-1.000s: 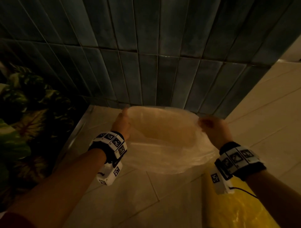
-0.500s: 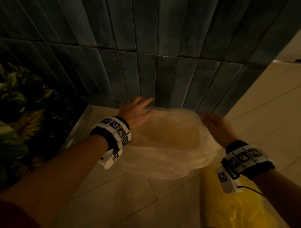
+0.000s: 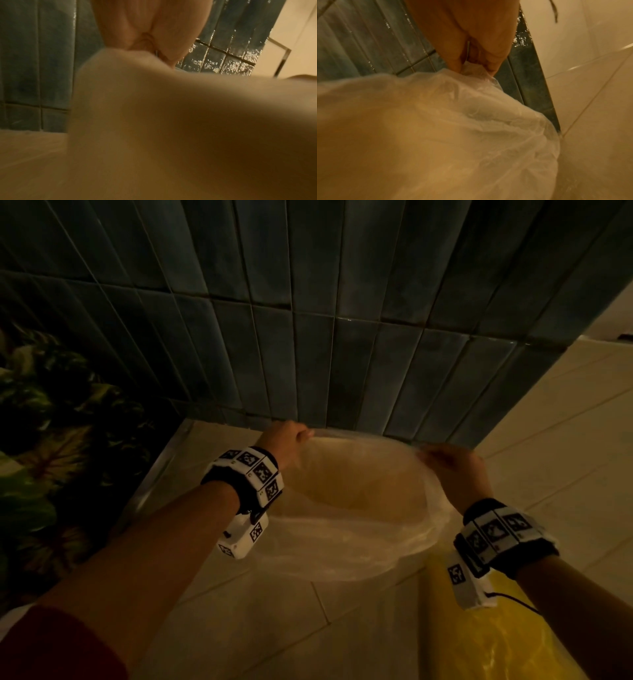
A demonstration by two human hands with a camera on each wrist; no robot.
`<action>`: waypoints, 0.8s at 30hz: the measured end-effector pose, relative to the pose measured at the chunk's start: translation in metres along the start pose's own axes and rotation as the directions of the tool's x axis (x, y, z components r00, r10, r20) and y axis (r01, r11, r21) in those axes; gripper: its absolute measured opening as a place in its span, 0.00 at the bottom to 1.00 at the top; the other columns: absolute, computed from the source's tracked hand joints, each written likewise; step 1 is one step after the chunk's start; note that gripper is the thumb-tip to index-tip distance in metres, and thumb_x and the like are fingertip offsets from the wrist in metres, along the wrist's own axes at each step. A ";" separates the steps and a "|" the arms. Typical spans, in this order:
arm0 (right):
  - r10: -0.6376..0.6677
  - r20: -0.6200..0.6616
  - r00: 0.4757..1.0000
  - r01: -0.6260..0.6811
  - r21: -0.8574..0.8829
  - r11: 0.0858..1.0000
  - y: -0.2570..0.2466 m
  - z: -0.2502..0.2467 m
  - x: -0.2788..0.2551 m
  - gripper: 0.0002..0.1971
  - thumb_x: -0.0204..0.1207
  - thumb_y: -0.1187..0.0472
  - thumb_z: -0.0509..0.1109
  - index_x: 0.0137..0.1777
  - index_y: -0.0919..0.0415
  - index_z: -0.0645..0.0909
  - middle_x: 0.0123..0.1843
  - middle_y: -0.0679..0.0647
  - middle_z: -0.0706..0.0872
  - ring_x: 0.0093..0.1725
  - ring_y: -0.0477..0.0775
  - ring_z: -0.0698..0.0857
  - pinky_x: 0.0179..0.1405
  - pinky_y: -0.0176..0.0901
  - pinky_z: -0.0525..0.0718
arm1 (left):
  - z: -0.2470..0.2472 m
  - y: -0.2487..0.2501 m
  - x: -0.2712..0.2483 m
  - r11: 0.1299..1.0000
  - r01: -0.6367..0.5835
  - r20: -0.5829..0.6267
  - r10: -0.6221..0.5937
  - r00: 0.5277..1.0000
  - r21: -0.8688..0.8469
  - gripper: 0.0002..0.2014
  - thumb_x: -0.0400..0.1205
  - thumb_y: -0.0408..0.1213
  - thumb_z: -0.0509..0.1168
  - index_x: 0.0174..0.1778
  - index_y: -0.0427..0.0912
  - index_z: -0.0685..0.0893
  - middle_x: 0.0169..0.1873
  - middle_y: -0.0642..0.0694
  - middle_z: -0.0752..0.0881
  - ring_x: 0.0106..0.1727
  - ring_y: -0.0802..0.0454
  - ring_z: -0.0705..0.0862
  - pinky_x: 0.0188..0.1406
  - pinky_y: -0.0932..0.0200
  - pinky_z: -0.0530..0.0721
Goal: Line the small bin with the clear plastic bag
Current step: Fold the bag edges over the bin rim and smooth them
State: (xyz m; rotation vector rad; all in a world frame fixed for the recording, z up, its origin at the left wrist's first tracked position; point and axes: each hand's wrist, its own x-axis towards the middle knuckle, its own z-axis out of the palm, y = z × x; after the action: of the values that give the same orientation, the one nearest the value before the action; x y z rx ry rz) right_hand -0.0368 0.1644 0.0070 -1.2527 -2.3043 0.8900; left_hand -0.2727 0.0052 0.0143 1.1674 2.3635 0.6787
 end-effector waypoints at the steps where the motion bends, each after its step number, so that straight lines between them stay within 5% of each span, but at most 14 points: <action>1: -0.007 -0.012 1.000 0.007 -0.008 1.000 0.000 0.001 0.000 0.11 0.80 0.61 0.66 0.58 0.61 0.86 0.57 0.60 0.88 0.59 0.60 0.83 0.51 0.39 0.71 | 0.000 -0.002 0.001 1.000 0.015 -0.011 -0.015 1.000 0.017 0.18 0.87 0.43 0.53 0.42 0.35 0.82 0.33 0.39 0.80 0.39 0.43 0.82 0.43 0.53 0.78; 5: 0.031 0.023 0.999 -0.030 -0.063 0.998 -0.008 -0.004 0.001 0.15 0.83 0.59 0.59 0.63 0.62 0.82 0.63 0.63 0.85 0.65 0.65 0.80 0.59 0.47 0.74 | -0.004 -0.005 -0.002 0.989 0.149 0.009 -0.149 0.989 0.007 0.25 0.86 0.53 0.47 0.50 0.37 0.81 0.40 0.39 0.82 0.45 0.43 0.82 0.46 0.53 0.75; 9: -0.150 0.148 0.978 0.181 -0.221 0.958 -0.024 -0.003 -0.003 0.22 0.81 0.47 0.59 0.74 0.51 0.72 0.75 0.55 0.75 0.74 0.61 0.72 0.73 0.56 0.68 | -0.008 -0.003 -0.015 0.983 0.159 0.181 -0.141 0.973 -0.090 0.28 0.82 0.60 0.54 0.73 0.46 0.72 0.68 0.43 0.79 0.71 0.42 0.76 0.70 0.47 0.72; 12: -0.187 0.382 0.905 0.342 -0.393 0.854 -0.032 0.011 0.005 0.27 0.80 0.41 0.58 0.78 0.43 0.63 0.79 0.49 0.70 0.76 0.57 0.70 0.76 0.60 0.65 | -0.006 -0.004 -0.019 0.998 0.067 0.179 -0.065 0.982 -0.001 0.27 0.78 0.55 0.65 0.69 0.44 0.75 0.65 0.42 0.82 0.68 0.40 0.79 0.67 0.43 0.77; 18: -0.035 0.430 0.902 0.210 -0.366 0.907 -0.019 0.024 0.024 0.21 0.84 0.47 0.53 0.77 0.43 0.65 0.77 0.56 0.73 0.74 0.61 0.73 0.73 0.57 0.71 | 0.000 -0.016 -0.022 0.987 0.110 0.057 -0.104 0.993 -0.120 0.22 0.79 0.49 0.66 0.66 0.44 0.76 0.59 0.38 0.84 0.61 0.40 0.83 0.61 0.46 0.82; 24: -0.036 0.403 0.914 0.187 -0.343 0.921 -0.018 0.023 0.027 0.20 0.85 0.52 0.54 0.75 0.50 0.69 0.74 0.60 0.76 0.71 0.63 0.75 0.71 0.55 0.72 | 0.000 -0.023 -0.035 0.993 0.036 0.014 -0.035 0.999 -0.115 0.39 0.76 0.43 0.71 0.79 0.55 0.57 0.80 0.45 0.59 0.78 0.44 0.66 0.73 0.45 0.71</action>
State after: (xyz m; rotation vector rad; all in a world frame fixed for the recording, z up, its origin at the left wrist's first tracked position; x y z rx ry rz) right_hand -0.0755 0.1714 0.0024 -1.1418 -2.9477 0.7300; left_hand -0.2670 -0.0349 0.0060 1.0749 2.2968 0.7830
